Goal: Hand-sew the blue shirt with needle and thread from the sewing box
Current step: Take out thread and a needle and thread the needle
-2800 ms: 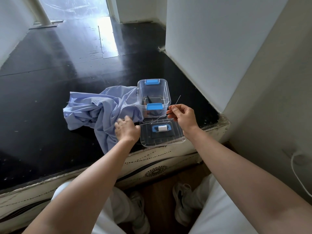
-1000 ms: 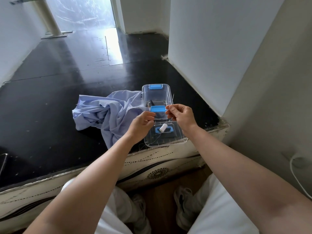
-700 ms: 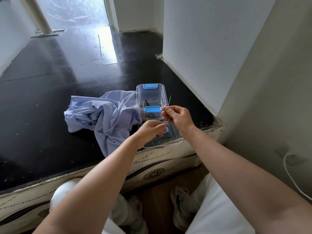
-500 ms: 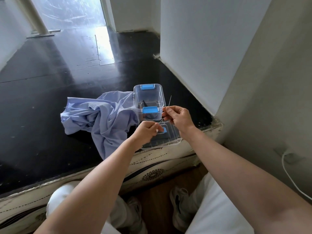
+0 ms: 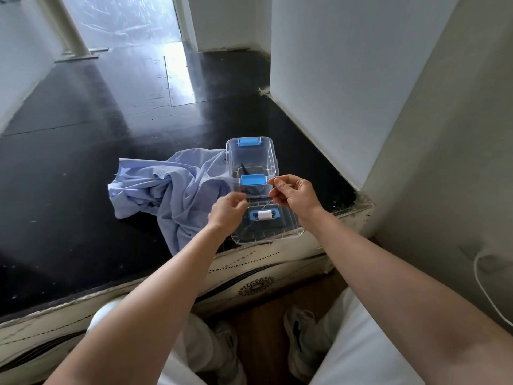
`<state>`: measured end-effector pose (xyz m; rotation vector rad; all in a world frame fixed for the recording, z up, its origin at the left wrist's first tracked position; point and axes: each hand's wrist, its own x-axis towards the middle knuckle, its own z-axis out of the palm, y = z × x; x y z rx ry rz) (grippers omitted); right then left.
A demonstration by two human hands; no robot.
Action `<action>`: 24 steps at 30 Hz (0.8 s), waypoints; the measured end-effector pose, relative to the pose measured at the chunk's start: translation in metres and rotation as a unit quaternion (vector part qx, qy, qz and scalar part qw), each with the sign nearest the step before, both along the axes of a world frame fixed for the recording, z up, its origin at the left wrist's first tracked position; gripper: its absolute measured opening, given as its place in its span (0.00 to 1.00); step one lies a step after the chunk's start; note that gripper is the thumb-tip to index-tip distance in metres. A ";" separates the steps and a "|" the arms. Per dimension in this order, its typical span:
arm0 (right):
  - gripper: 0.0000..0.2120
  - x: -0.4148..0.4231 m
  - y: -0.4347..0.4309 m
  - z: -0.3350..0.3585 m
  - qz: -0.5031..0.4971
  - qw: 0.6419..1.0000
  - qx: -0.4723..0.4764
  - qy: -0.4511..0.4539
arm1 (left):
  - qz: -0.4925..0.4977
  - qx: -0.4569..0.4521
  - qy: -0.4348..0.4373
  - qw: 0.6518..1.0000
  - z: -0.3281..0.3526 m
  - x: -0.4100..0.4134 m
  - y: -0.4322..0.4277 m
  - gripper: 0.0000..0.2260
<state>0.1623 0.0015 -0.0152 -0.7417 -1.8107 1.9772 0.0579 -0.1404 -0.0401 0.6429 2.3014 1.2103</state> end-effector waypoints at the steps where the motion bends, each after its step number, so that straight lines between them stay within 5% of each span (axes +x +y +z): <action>1: 0.11 -0.001 0.000 0.000 0.009 1.000 0.013 -0.001 | 0.027 0.064 -0.023 0.997 0.007 0.002 0.002 0.09; 7: 0.10 -0.004 -0.006 0.001 0.103 0.992 0.077 -0.011 | 0.010 0.200 -0.201 0.959 0.028 0.019 0.025 0.11; 21: 0.06 -0.011 -0.002 -0.002 0.136 0.985 0.097 -0.038 | 0.114 0.310 -0.285 0.900 0.027 0.005 0.014 0.11; 24: 0.04 -0.017 0.000 -0.008 0.121 0.980 0.141 -0.069 | 0.156 0.352 -0.320 0.866 0.024 -0.005 0.011 0.11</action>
